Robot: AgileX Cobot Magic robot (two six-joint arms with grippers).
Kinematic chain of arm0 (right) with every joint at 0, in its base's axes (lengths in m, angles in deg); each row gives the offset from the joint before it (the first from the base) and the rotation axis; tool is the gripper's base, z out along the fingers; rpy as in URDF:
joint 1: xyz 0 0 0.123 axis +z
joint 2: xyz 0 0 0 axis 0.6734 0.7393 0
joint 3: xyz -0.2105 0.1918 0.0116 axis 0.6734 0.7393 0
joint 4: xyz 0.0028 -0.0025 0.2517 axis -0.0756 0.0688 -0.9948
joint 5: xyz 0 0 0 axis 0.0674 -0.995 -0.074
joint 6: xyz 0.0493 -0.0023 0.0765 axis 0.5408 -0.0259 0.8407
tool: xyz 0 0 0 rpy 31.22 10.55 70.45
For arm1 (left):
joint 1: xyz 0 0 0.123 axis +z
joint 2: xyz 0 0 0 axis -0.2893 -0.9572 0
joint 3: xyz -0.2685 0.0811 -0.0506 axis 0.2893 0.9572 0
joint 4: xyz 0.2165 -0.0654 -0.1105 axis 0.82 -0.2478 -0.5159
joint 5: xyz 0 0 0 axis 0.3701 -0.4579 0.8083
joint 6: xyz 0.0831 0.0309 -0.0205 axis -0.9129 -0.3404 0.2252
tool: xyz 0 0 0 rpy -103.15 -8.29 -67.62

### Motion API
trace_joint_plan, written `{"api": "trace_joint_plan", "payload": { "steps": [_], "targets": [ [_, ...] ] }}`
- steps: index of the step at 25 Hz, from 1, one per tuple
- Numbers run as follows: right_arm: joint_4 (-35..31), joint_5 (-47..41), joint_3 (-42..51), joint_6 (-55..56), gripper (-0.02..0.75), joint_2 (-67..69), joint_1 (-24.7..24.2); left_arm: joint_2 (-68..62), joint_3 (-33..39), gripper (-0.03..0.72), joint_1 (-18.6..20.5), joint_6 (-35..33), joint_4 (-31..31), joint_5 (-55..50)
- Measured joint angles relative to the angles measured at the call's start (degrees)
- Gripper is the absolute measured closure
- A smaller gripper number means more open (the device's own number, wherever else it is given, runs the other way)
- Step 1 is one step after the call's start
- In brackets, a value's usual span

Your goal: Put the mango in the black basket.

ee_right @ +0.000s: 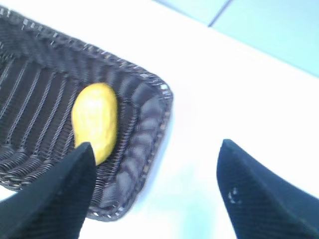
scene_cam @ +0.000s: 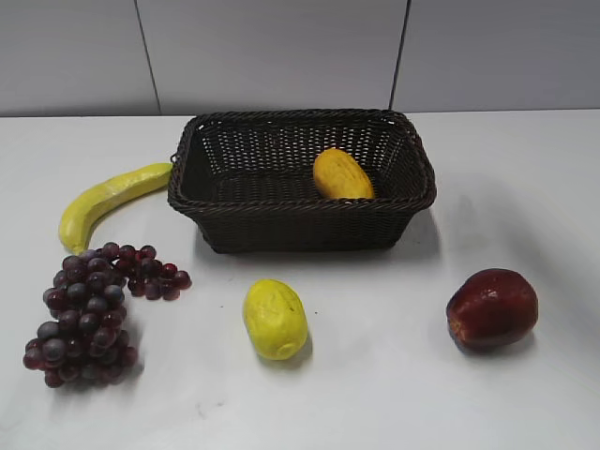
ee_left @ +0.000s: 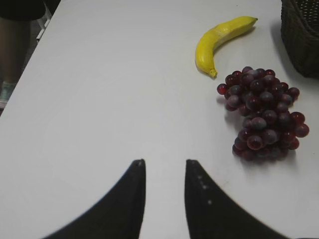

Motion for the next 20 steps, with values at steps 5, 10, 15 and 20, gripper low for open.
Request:
{"api": "trace_joint_plan", "payload": {
  "steps": [5, 10, 15, 20],
  "targets": [
    [0.24, -0.25, 11.03, 2.0, 0.16, -14.87, 0.0, 0.0, 0.0, 0.487, 0.0, 0.0, 0.0, 0.0],
    [0.24, -0.38, 27.68, 3.66, 0.16, -30.58, 0.0, 0.0, 0.0, 0.487, 0.0, 0.0, 0.0, 0.0],
    [0.35, 2.4, 48.3, 6.6, 0.16, -46.96, 0.0, 0.0, 0.0, 0.487, 0.0, 0.0, 0.0, 0.0],
    [0.41, 7.06, 66.7, 7.14, 0.156, -64.39, 0.0, 0.0, 0.0, 0.487, 0.0, 0.0, 0.0, 0.0]
  ]
}}
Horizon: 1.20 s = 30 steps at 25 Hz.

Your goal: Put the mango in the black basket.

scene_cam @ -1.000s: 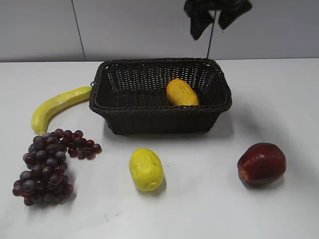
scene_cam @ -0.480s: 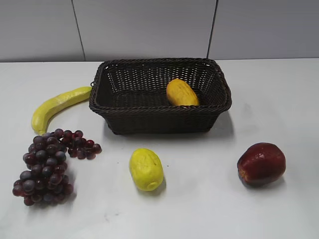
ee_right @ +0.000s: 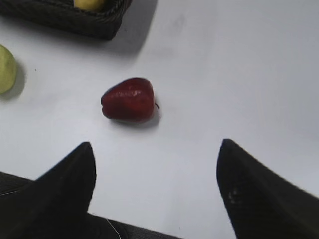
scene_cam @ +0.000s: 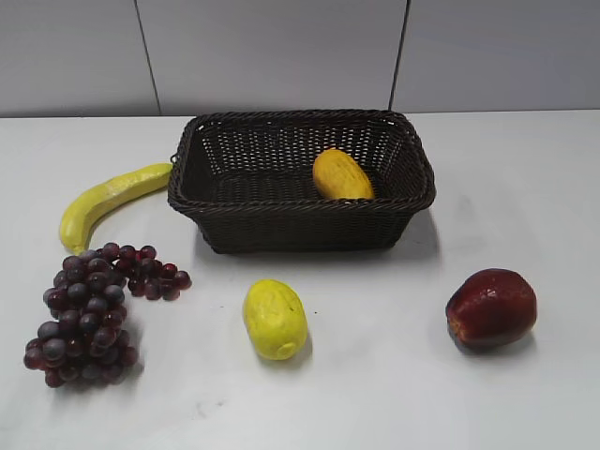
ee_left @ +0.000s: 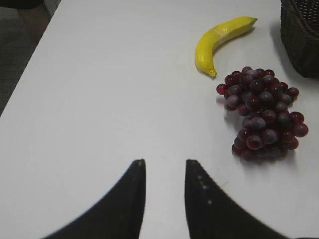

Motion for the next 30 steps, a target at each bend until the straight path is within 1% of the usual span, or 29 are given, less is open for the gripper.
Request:
{"api": "trace_joint_plan", "payload": {
  "steps": [5, 9, 12, 30],
  "targets": [
    [0.0, 0.23, 12.1, 0.12, 0.152, -14.84, 0.0, 0.0, 0.0, 0.487, 0.0, 0.0, 0.0, 0.0],
    [0.0, 0.61, 17.94, 0.17, 0.152, -23.7, 0.0, 0.0, 0.0, 0.487, 0.0, 0.0, 0.0, 0.0],
    [-0.06, 1.07, 21.5, 0.09, 0.152, -26.94, 0.0, 0.0, 0.0, 0.487, 0.0, 0.0, 0.0, 0.0],
    [-0.69, 1.76, 22.04, -0.69, 0.152, -29.07, -0.25, 0.0, 0.0, 0.487, 0.0, 0.0, 0.04, 0.0]
  ]
}}
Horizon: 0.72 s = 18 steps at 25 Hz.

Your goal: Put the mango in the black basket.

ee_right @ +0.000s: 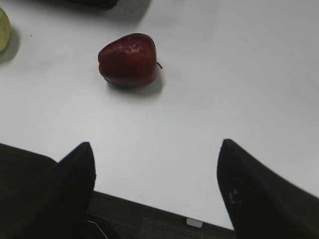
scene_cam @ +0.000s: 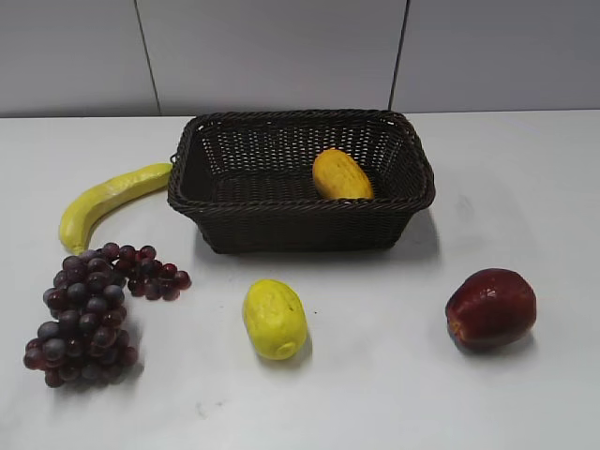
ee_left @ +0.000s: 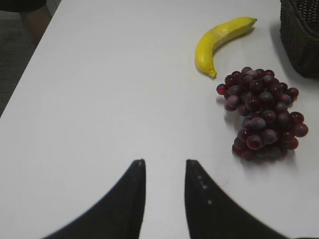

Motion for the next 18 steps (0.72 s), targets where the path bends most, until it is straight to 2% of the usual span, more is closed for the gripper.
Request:
{"api": "trace_joint_plan", "payload": {
  "steps": [3, 10, 13, 18],
  "targets": [
    [-0.07, 0.1, 0.06, -0.02, 0.152, -3.01, -2.76, 0.0, 0.0, 0.487, 0.0, 0.0, 0.0, 0.0],
    [-0.11, 0.15, 0.06, -0.02, 0.152, -11.69, -14.55, 0.0, 0.0, 0.487, 0.0, 0.0, 0.02, 0.0],
    [-0.17, 0.15, 0.06, -0.02, 0.152, -13.17, -16.49, 0.0, 0.0, 0.487, 0.0, 0.0, 0.07, 0.0],
    [-0.31, 0.14, 0.06, -0.02, 0.152, -13.22, -17.0, 0.0, 0.0, 0.487, 0.0, 0.0, 0.07, 0.0]
  ]
}}
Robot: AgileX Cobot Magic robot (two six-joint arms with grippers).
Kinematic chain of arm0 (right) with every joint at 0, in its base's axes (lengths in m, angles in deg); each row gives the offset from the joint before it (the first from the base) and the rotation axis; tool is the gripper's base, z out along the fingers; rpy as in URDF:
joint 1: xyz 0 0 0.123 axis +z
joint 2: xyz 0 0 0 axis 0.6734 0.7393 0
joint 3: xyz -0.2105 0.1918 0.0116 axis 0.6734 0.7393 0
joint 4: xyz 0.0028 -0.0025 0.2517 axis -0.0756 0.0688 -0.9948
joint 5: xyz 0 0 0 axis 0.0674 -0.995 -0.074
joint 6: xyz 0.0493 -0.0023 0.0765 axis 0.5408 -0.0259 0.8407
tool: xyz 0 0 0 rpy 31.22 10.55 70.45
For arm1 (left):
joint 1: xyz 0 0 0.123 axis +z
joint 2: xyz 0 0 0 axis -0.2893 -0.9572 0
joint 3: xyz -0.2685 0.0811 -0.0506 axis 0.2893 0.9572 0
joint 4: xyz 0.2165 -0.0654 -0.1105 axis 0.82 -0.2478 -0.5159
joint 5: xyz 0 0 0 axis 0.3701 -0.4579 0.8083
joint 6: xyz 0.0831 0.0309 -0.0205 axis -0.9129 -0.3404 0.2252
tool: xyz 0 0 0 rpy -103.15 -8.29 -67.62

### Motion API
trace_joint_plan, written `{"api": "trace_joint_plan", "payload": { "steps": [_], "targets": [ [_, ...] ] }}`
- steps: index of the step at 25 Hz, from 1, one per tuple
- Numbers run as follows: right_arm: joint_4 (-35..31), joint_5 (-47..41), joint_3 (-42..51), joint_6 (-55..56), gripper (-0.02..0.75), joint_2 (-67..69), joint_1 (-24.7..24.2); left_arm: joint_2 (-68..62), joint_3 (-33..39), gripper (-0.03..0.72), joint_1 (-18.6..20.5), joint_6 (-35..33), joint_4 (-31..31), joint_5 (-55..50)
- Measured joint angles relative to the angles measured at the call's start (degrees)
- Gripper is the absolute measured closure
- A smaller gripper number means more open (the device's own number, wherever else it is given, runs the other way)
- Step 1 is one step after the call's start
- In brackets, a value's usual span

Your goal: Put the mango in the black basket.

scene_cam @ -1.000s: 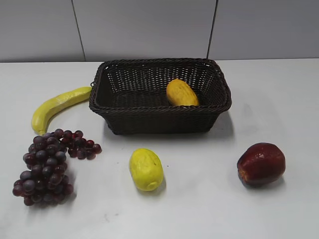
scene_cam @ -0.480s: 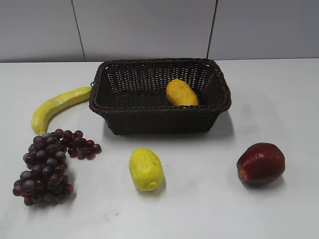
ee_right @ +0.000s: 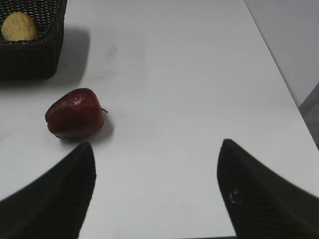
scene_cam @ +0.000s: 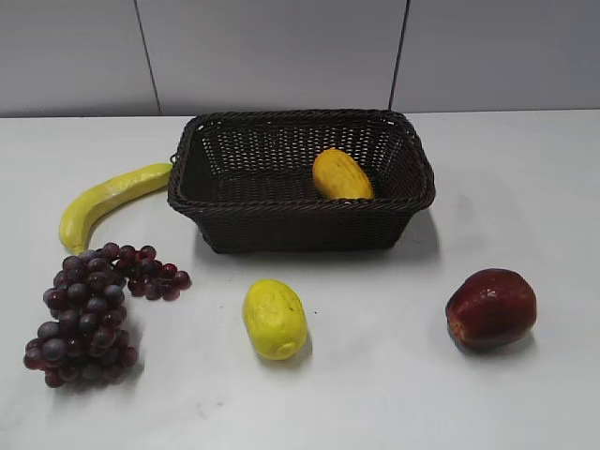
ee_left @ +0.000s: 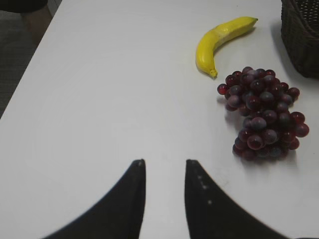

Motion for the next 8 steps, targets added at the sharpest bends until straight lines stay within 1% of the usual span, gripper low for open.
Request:
{"api": "trace_joint_plan", "payload": {
  "steps": [8],
  "targets": [
    [0.0, 0.0, 0.0, 0.0, 0.152, 0.0, 0.0, 0.0, 0.0, 0.487, 0.0, 0.0, 0.01, 0.0]
  ]
}}
